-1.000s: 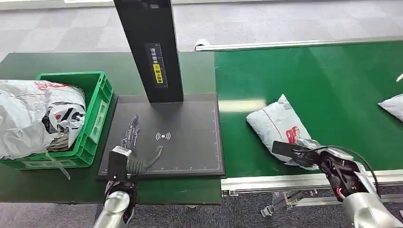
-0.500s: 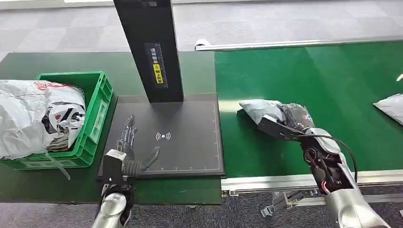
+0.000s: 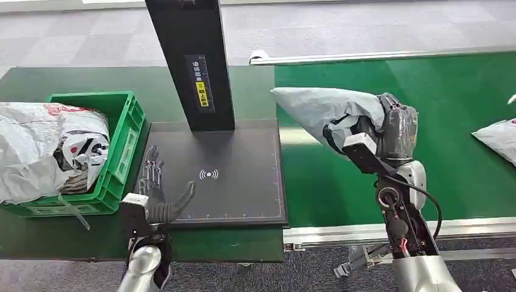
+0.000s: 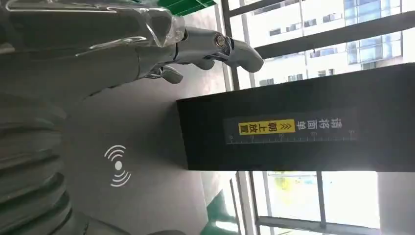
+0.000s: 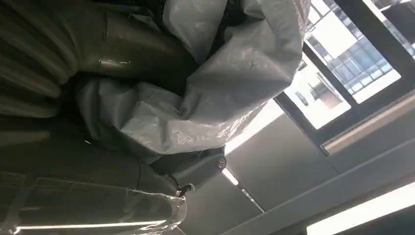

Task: Moved the parcel from conveyor to table for the left to box.

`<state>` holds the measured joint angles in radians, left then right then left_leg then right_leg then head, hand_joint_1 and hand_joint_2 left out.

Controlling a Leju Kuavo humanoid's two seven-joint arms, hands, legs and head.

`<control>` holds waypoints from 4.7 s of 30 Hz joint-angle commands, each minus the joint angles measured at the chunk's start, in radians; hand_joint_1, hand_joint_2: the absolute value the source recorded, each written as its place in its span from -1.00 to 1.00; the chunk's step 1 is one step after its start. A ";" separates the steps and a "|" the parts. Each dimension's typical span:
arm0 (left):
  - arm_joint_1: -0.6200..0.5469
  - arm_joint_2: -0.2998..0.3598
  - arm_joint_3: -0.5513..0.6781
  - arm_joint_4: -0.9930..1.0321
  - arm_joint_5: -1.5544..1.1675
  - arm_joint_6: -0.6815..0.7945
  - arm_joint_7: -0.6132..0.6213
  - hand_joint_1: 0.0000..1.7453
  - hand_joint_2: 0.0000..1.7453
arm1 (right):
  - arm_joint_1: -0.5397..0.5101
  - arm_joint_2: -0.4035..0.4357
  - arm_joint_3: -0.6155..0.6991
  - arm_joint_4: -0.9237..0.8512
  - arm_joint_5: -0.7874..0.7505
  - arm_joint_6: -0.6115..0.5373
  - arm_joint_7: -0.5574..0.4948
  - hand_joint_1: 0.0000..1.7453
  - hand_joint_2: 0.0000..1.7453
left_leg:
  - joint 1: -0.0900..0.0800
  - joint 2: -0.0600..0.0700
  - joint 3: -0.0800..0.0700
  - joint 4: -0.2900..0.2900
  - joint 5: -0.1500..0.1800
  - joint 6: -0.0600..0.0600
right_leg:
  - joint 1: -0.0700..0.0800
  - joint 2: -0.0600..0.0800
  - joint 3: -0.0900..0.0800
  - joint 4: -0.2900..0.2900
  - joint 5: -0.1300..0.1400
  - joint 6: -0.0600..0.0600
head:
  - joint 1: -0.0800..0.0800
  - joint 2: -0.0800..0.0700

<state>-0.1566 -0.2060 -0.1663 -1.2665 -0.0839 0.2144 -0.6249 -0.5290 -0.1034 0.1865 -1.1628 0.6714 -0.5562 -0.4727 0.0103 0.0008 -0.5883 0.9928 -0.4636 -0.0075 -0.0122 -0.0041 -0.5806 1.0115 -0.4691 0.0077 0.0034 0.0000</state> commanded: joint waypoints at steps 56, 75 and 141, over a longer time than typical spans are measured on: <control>-0.183 -0.025 -0.033 0.175 0.257 0.108 -0.053 -1.00 1.00 | -0.293 0.354 0.564 0.823 -0.066 0.699 0.005 1.00 1.00 | 0.002 0.001 0.004 -0.002 0.000 0.000 | 0.002 0.001 0.003 -0.002 0.000 -0.001 | 0.000 0.000; -0.253 -0.029 -0.008 0.271 0.279 0.050 -0.034 -1.00 1.00 | -0.276 0.320 0.509 0.669 -0.444 1.364 -0.187 -1.00 1.00 | 0.002 0.001 0.002 -0.001 0.001 0.000 | 0.002 0.001 0.002 -0.001 0.000 -0.001 | 0.000 0.000; -0.298 -0.008 -0.233 0.517 -0.650 -0.128 0.220 -1.00 1.00 | -0.141 0.254 0.060 0.268 -0.745 0.654 0.045 -1.00 1.00 | 0.001 0.000 0.002 0.000 0.000 0.000 | 0.002 0.000 0.003 -0.001 0.000 0.000 | 0.000 0.000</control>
<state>-0.4082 -0.2033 -0.3780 -0.8599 -0.6931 0.0961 -0.4112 -0.6722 0.1511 0.3079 -0.8858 -0.0431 0.1309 -0.4387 0.0116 0.0017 -0.5871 0.9930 -0.4633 -0.0080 -0.0107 -0.0029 -0.5796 1.0113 -0.4687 0.0074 0.0034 0.0000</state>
